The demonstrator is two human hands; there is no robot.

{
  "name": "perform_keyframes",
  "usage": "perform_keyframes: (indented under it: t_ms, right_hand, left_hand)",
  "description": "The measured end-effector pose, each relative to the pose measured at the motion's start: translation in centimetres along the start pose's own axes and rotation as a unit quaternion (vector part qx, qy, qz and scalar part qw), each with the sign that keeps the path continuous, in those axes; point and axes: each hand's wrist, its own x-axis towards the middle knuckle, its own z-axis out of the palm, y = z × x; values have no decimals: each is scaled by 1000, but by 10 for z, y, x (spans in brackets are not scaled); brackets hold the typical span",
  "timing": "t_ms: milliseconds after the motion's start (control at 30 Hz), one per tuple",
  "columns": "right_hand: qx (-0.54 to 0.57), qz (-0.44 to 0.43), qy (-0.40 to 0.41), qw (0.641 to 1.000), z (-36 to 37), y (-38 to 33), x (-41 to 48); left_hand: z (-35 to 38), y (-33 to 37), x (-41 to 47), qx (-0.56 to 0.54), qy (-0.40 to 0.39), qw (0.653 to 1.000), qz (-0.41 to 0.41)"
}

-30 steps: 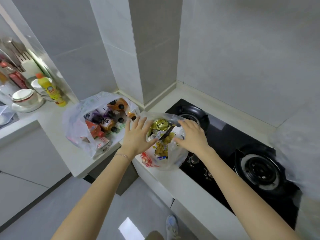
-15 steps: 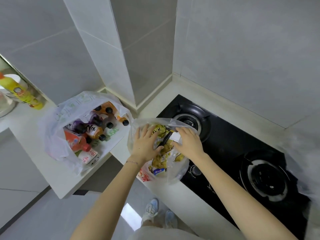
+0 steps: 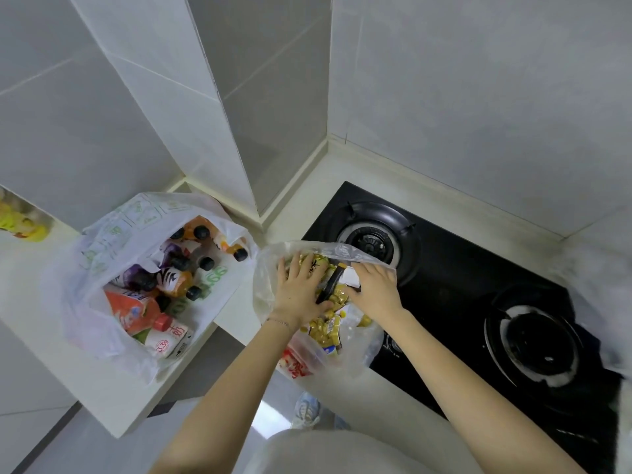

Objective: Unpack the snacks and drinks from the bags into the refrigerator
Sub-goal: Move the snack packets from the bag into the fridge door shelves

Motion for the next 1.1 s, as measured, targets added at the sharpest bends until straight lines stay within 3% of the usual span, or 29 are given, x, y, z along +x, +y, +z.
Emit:
perform_keyframes:
  t_ms: [267,500,700,867,1100]
  right_hand:
    - [0,38,-32,999,3,-5,9]
    - [38,47,-2,998,10,2,9]
    - [57,34,47,997,6,7,10]
    - [51,40,43,997,6,7,13]
    - [54,59,19,997,14,2,17]
  left_hand:
    - [3,10,13,-3,29,1000,3]
    - [15,16,20,-37,72,997,-13]
    - [13,15,23,-56,68,996,-19]
    - [9,15,22,-92,77,992,-29]
    - [-11,14,8,-268,201,942,-23]
